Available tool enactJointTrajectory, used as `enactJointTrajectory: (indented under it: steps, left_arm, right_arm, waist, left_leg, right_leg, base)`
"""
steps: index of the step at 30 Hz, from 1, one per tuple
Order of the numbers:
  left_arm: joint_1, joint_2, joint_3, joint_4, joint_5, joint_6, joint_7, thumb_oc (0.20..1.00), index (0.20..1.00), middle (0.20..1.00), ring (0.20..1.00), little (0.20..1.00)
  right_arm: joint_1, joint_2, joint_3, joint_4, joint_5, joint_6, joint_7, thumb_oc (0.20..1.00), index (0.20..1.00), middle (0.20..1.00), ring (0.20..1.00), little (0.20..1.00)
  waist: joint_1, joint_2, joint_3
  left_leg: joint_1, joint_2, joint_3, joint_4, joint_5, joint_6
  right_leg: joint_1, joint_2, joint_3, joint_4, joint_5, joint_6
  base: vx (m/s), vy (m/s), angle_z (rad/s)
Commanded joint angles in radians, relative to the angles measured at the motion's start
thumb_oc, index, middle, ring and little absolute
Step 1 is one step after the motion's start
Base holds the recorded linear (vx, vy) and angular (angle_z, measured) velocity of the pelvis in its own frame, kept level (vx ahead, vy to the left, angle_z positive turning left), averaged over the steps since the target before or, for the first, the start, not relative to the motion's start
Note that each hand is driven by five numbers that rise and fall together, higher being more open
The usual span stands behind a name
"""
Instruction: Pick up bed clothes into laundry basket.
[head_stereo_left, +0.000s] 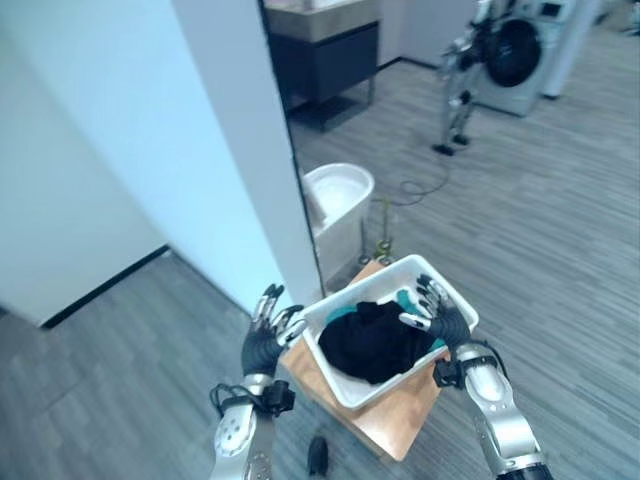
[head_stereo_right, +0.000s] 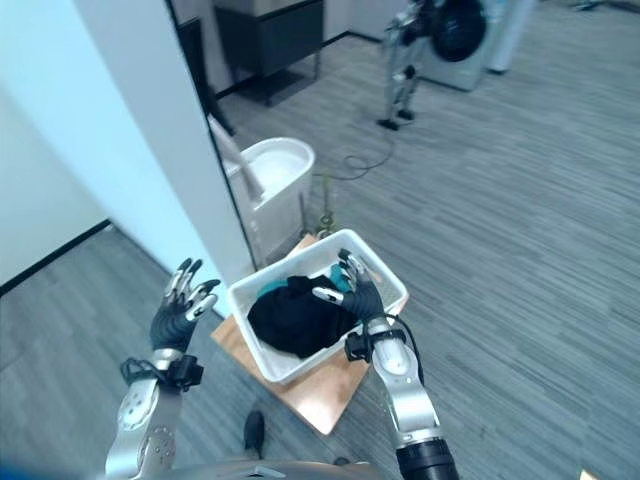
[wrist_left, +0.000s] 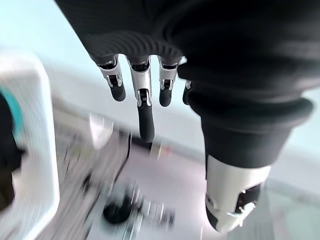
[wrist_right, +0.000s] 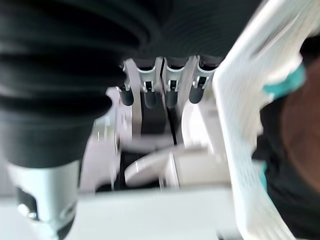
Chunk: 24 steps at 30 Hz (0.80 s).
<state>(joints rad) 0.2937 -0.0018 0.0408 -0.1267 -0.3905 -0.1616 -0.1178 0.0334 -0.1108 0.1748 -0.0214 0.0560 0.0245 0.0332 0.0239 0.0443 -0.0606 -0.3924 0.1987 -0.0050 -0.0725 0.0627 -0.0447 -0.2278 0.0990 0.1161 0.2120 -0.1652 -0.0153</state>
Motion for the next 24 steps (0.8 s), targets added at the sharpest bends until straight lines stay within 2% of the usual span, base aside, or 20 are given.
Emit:
enactJointTrajectory:
  steps: [1, 2, 4, 5, 6, 7, 8, 9, 11, 12, 14, 15, 16, 17, 19, 20, 21, 22, 23, 24]
  left_arm:
    - [-0.105, 0.032, 0.025, 0.036, -0.032, -0.037, -0.009, 1.000, 1.000, 1.000, 1.000, 1.000]
    - [-0.110, 0.038, 0.032, 0.046, -0.032, -0.033, -0.017, 1.000, 1.000, 1.000, 1.000, 1.000]
    - [-0.116, 0.043, 0.046, 0.055, -0.031, -0.024, -0.027, 1.000, 1.000, 1.000, 1.000, 1.000]
    - [-0.117, 0.044, 0.047, 0.056, -0.031, -0.025, -0.028, 1.000, 1.000, 1.000, 1.000, 1.000]
    - [-0.129, 0.042, 0.049, 0.060, -0.031, -0.018, -0.031, 1.000, 1.000, 1.000, 1.000, 1.000]
    - [-0.133, 0.039, 0.046, 0.067, -0.026, -0.015, -0.030, 1.000, 1.000, 1.000, 1.000, 1.000]
    - [-0.142, 0.029, 0.038, 0.079, -0.029, -0.014, -0.033, 1.000, 1.000, 1.000, 1.000, 1.000]
    - [-0.150, 0.030, 0.027, 0.084, -0.030, -0.011, -0.035, 1.000, 1.000, 1.000, 1.000, 1.000]
    - [-0.171, 0.042, 0.013, 0.090, -0.021, -0.013, -0.028, 1.000, 1.000, 1.000, 1.000, 1.000]
    - [-0.184, 0.058, 0.004, 0.088, -0.003, -0.016, -0.013, 1.000, 1.000, 1.000, 1.000, 1.000]
    - [-0.198, 0.088, -0.001, 0.080, 0.025, -0.023, 0.014, 1.000, 1.000, 1.000, 1.000, 1.000]
    - [-0.194, 0.105, -0.001, 0.064, 0.051, -0.016, 0.029, 1.000, 1.000, 1.000, 1.000, 1.000]
    - [-0.190, 0.109, -0.001, 0.058, 0.056, -0.011, 0.027, 1.000, 1.000, 1.000, 1.000, 1.000]
    - [-0.192, 0.126, -0.005, 0.053, 0.074, -0.008, 0.031, 1.000, 1.000, 1.000, 1.000, 1.000]
    - [-0.188, 0.156, 0.009, 0.052, 0.099, 0.012, 0.051, 1.000, 1.000, 1.000, 1.000, 1.000]
    - [-0.190, 0.175, 0.009, 0.059, 0.115, 0.019, 0.060, 1.000, 1.000, 1.000, 1.000, 1.000]
    - [-0.192, 0.177, 0.009, 0.059, 0.115, 0.020, 0.061, 1.000, 1.000, 1.000, 1.000, 1.000]
    - [-0.211, 0.236, 0.000, 0.081, 0.147, 0.039, 0.072, 1.000, 1.000, 1.000, 1.000, 1.000]
    - [-0.211, 0.251, 0.004, 0.086, 0.156, 0.049, 0.073, 1.000, 1.000, 1.000, 1.000, 1.000]
    - [-0.213, 0.252, 0.005, 0.086, 0.156, 0.049, 0.073, 1.000, 1.000, 1.000, 1.000, 1.000]
  right_arm:
    - [-0.056, -0.005, -0.015, 0.019, -0.031, -0.029, -0.009, 1.000, 1.000, 1.000, 1.000, 1.000]
    - [-0.046, -0.003, -0.014, 0.016, -0.037, -0.024, -0.007, 1.000, 1.000, 1.000, 1.000, 1.000]
    - [-0.024, 0.007, -0.009, 0.018, -0.032, -0.019, 0.004, 1.000, 1.000, 1.000, 1.000, 1.000]
    - [-0.023, 0.008, -0.008, 0.017, -0.032, -0.019, 0.004, 1.000, 1.000, 1.000, 1.000, 1.000]
    - [-0.020, 0.015, -0.003, 0.028, -0.031, -0.021, 0.006, 1.000, 1.000, 1.000, 1.000, 1.000]
    - [-0.019, 0.022, -0.004, 0.043, -0.032, -0.019, 0.006, 1.000, 1.000, 1.000, 1.000, 1.000]
    - [-0.021, 0.033, -0.007, 0.062, -0.035, -0.018, 0.012, 1.000, 1.000, 1.000, 1.000, 1.000]
    - [-0.024, 0.032, -0.006, 0.061, -0.036, -0.018, 0.016, 1.000, 1.000, 1.000, 1.000, 1.000]
    - [-0.031, 0.024, -0.010, 0.060, -0.042, -0.018, 0.022, 1.000, 1.000, 1.000, 1.000, 1.000]
    - [-0.038, 0.019, -0.011, 0.060, -0.042, -0.016, 0.024, 1.000, 1.000, 1.000, 1.000, 1.000]
    - [-0.046, 0.023, -0.021, 0.059, -0.032, -0.013, 0.030, 1.000, 1.000, 1.000, 1.000, 1.000]
    - [-0.063, 0.020, -0.020, 0.052, -0.043, -0.001, 0.024, 1.000, 1.000, 1.000, 1.000, 1.000]
    - [-0.064, 0.021, -0.018, 0.047, -0.049, -0.001, 0.026, 1.000, 1.000, 1.000, 1.000, 1.000]
    - [-0.068, 0.019, -0.014, 0.044, -0.055, -0.005, 0.027, 1.000, 1.000, 1.000, 1.000, 1.000]
    - [-0.078, 0.041, -0.018, 0.042, -0.054, 0.001, 0.030, 1.000, 1.000, 1.000, 1.000, 1.000]
    - [-0.079, 0.058, -0.017, 0.039, -0.043, 0.002, 0.024, 1.000, 1.000, 1.000, 1.000, 1.000]
    - [-0.080, 0.060, -0.017, 0.039, -0.043, 0.002, 0.024, 1.000, 1.000, 1.000, 1.000, 1.000]
    - [-0.080, 0.100, -0.012, 0.027, -0.010, 0.003, 0.014, 1.000, 1.000, 1.000, 1.000, 1.000]
    - [-0.088, 0.107, 0.002, 0.025, -0.012, 0.001, 0.014, 1.000, 1.000, 1.000, 1.000, 1.000]
    - [-0.089, 0.109, 0.003, 0.025, -0.013, 0.001, 0.014, 1.000, 1.000, 1.000, 1.000, 1.000]
  waist:
    - [-0.063, -0.059, 0.013]
    - [-0.064, -0.057, 0.019]
    - [-0.074, -0.061, 0.015]
    - [-0.078, -0.062, 0.019]
    - [-0.084, -0.070, 0.018]
    - [-0.088, -0.072, 0.011]
    - [-0.104, -0.080, -0.001]
    - [-0.104, -0.084, -0.015]
    - [-0.113, -0.094, -0.035]
    - [-0.121, -0.098, -0.044]
    - [-0.127, -0.111, -0.056]
    - [-0.119, -0.105, -0.056]
    - [-0.109, -0.107, -0.053]
    - [-0.092, -0.118, -0.043]
    - [-0.082, -0.140, -0.032]
    - [-0.074, -0.142, -0.019]
    - [-0.077, -0.146, -0.020]
    - [-0.080, -0.149, -0.007]
    - [-0.074, -0.143, 0.000]
    - [-0.073, -0.146, -0.001]
  left_leg:
    - [0.074, 0.023, 0.358, -0.011, 0.045, -0.069]
    - [0.129, 0.009, 0.370, 0.007, 0.050, -0.066]
    - [0.227, -0.004, 0.396, 0.106, -0.025, -0.070]
    - [0.225, -0.003, 0.392, 0.115, -0.028, -0.069]
    - [0.273, 0.003, 0.411, 0.182, -0.090, -0.073]
    - [0.324, 0.020, 0.432, 0.202, -0.130, -0.086]
    - [0.440, 0.068, 0.488, 0.192, -0.178, -0.113]
    - [0.489, 0.088, 0.512, 0.171, -0.193, -0.131]
    - [0.560, 0.129, 0.557, 0.124, -0.182, -0.162]
    - [0.595, 0.160, 0.594, 0.096, -0.158, -0.181]
    - [0.640, 0.221, 0.682, 0.073, -0.090, -0.214]
    - [0.670, 0.197, 0.702, -0.008, -0.099, -0.217]
    - [0.659, 0.195, 0.711, -0.015, -0.106, -0.217]
    - [0.616, 0.185, 0.685, -0.015, -0.091, -0.217]
    - [0.530, 0.157, 0.593, -0.015, -0.087, -0.208]
    - [0.498, 0.151, 0.556, -0.015, -0.083, -0.199]
    - [0.491, 0.147, 0.552, -0.015, -0.078, -0.196]
    - [0.419, 0.126, 0.451, -0.015, -0.076, -0.175]
    - [0.397, 0.115, 0.419, -0.015, -0.076, -0.160]
    - [0.392, 0.114, 0.421, -0.015, -0.071, -0.158]
  right_leg:
    - [0.092, -0.173, -0.102, -0.299, 0.211, 0.065]
    - [0.098, -0.181, -0.140, -0.299, 0.217, 0.063]
    - [0.107, -0.203, -0.229, -0.299, 0.226, 0.068]
    - [0.111, -0.203, -0.232, -0.299, 0.227, 0.067]
    - [0.116, -0.218, -0.284, -0.299, 0.230, 0.069]
    - [0.119, -0.228, -0.328, -0.299, 0.229, 0.077]
    - [0.132, -0.247, -0.413, -0.299, 0.241, 0.090]
    - [0.133, -0.256, -0.461, -0.299, 0.248, 0.093]
    - [0.135, -0.281, -0.553, -0.299, 0.269, 0.099]
    - [0.138, -0.295, -0.608, -0.299, 0.280, 0.105]
    - [0.134, -0.326, -0.674, -0.299, 0.303, 0.118]
    - [0.129, -0.364, -0.713, -0.299, 0.333, 0.158]
    - [0.125, -0.394, -0.735, -0.299, 0.347, 0.168]
    - [0.120, -0.427, -0.771, -0.299, 0.374, 0.176]
    - [0.111, -0.487, -0.792, -0.299, 0.406, 0.201]
    - [0.102, -0.483, -0.752, -0.299, 0.409, 0.204]
    - [0.098, -0.487, -0.754, -0.299, 0.412, 0.201]
    - [0.062, -0.417, -0.532, -0.298, 0.378, 0.201]
    - [0.066, -0.372, -0.443, -0.291, 0.333, 0.220]
    - [0.059, -0.372, -0.439, -0.291, 0.336, 0.217]
  base:
    - [-0.50, 0.022, 2.16]
    - [-0.29, -0.023, 2.12]
    - [-0.19, -0.013, 1.03]
    - [-0.24, -0.013, 1.19]
    - [-0.20, 0.003, 1.45]
    - [-0.31, 0.066, 1.32]
    - [-0.25, 0.140, 1.46]
    - [-0.26, 0.172, 1.59]
    - [-0.22, 0.196, 1.62]
    - [-0.24, 0.258, 2.06]
    - [-0.26, 0.451, 2.04]
    - [-0.31, 0.706, 1.36]
    - [-0.38, 0.762, 1.17]
    - [-0.33, 0.592, 0.98]
    - [-0.25, 0.514, 0.98]
    - [-0.14, 0.289, 1.19]
    - [-0.11, 0.335, 0.94]
    - [-0.07, 0.343, 0.80]
    - [-0.06, 0.341, 0.89]
    - [-0.11, 0.364, 1.01]
